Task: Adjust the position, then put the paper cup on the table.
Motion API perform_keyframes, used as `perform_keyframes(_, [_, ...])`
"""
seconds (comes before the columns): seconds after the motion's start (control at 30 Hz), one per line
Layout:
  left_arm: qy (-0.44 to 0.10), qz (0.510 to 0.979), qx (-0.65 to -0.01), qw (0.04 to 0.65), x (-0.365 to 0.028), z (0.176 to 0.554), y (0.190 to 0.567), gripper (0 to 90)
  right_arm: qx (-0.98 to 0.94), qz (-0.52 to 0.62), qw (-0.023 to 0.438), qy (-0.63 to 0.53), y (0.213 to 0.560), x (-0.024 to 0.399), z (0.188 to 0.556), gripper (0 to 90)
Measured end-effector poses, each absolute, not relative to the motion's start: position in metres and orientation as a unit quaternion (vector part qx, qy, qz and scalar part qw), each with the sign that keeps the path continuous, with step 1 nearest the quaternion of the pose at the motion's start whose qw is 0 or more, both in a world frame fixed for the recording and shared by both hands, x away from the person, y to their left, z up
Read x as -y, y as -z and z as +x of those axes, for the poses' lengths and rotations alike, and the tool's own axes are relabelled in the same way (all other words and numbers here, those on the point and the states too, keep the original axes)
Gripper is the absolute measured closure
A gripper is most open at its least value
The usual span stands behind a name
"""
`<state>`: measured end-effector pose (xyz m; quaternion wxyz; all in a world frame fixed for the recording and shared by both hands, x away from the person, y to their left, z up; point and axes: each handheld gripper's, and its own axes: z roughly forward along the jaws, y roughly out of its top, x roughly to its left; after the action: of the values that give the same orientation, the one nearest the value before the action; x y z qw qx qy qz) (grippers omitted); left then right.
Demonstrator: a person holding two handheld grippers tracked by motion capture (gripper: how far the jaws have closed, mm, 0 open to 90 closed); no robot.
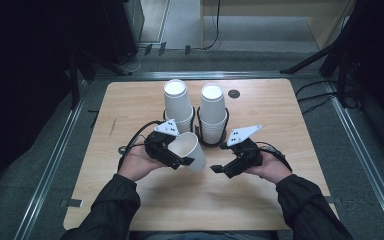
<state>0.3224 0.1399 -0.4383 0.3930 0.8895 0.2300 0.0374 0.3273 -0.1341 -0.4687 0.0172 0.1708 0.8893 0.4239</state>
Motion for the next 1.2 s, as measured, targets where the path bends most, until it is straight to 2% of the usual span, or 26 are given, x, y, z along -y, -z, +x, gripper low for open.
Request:
perform_keyframes(0.47, [-0.039,0.886,-0.238,0.397,-0.156,0.326,0.437,15.3,-0.887,0.179,0.027,-0.424,0.467,0.141,0.332,14.9])
perform_keyframes(0.7, [-0.034,0.886,-0.251,0.388,-0.169,0.33,0.441,15.2,-0.882,0.197,0.018,-0.428,0.467,0.144,0.336,15.6])
perform_keyframes(0.87, [-0.027,0.883,-0.258,0.392,-0.178,0.334,0.443,15.2,-0.882,0.203,0.025,-0.425,0.467,0.146,0.337,18.8])
perform_keyframes(1.2, [-0.041,0.876,-0.285,0.387,-0.198,0.334,0.444,15.0,-0.881,0.211,0.037,-0.422,0.466,0.151,0.344,19.1])
